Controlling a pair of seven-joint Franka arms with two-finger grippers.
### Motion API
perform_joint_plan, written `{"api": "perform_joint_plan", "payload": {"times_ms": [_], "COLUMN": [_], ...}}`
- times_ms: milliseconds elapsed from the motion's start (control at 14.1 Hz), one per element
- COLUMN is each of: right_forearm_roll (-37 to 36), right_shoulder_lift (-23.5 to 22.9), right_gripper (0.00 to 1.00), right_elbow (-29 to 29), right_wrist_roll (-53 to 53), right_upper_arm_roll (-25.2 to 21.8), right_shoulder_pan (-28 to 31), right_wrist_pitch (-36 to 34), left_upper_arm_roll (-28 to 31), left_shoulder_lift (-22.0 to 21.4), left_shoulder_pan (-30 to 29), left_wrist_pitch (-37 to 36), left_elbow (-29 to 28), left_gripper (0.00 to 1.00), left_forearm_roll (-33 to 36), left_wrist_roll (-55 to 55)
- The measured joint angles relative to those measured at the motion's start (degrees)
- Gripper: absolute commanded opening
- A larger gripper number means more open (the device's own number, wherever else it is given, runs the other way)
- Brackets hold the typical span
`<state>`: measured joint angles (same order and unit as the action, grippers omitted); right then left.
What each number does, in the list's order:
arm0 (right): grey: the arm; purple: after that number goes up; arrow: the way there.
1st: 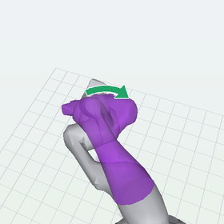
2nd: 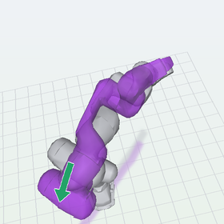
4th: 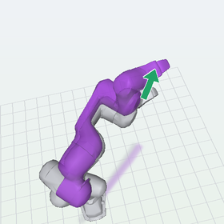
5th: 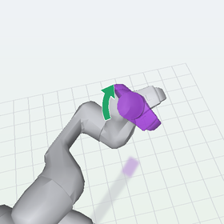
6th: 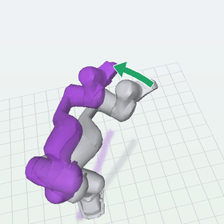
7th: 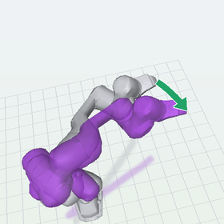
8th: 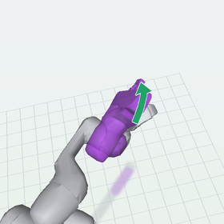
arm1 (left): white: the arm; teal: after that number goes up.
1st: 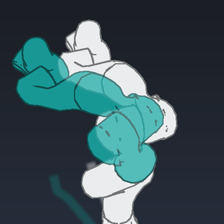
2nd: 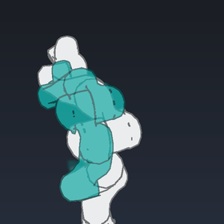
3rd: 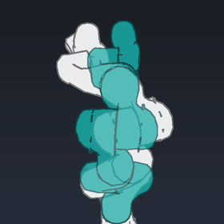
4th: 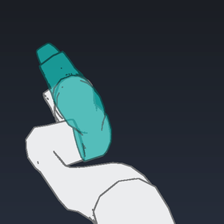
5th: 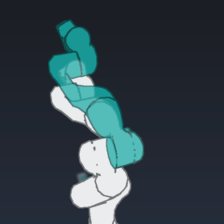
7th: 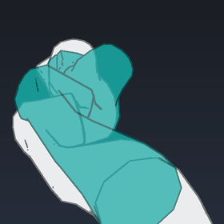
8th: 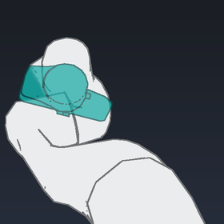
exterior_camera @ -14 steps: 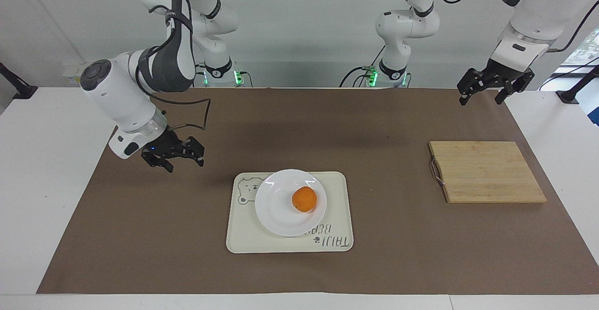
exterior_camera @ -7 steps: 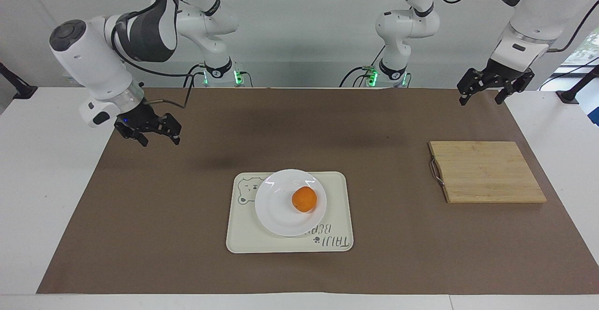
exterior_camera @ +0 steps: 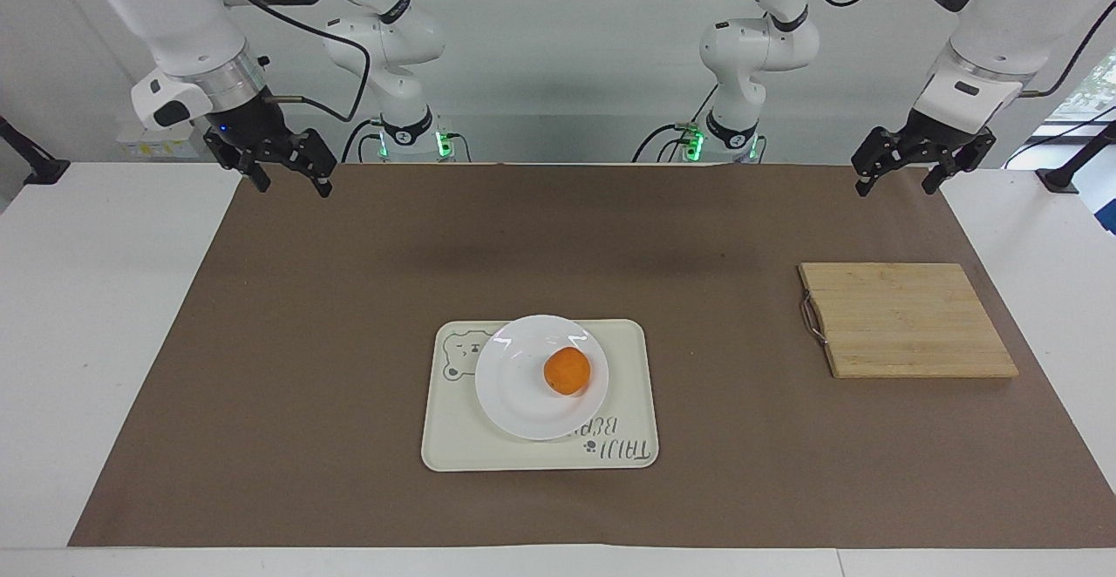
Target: Place orange and plate with both arms
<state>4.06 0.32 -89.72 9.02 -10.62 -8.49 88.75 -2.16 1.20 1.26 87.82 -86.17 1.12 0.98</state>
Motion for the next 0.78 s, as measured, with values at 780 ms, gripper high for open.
{"api": "perform_joint_plan", "payload": {"times_ms": [780], "right_forearm_roll": [-3.25], "right_shoulder_lift": [2.04], "right_gripper": [1.00], "right_elbow": [-1.51], "right_wrist_roll": [-13.36], "right_upper_arm_roll": [-0.65], "right_shoulder_pan": [3.16], "right_wrist_pitch": [-1.17], "left_upper_arm_roll": [0.00], "left_shoulder_lift": [0.00], "left_shoulder_pan": [0.00], "left_wrist_pitch": [0.00], "left_elbow": [0.00], "left_gripper": [1.00], "left_forearm_roll": [0.00], "left_wrist_roll": [0.01]}}
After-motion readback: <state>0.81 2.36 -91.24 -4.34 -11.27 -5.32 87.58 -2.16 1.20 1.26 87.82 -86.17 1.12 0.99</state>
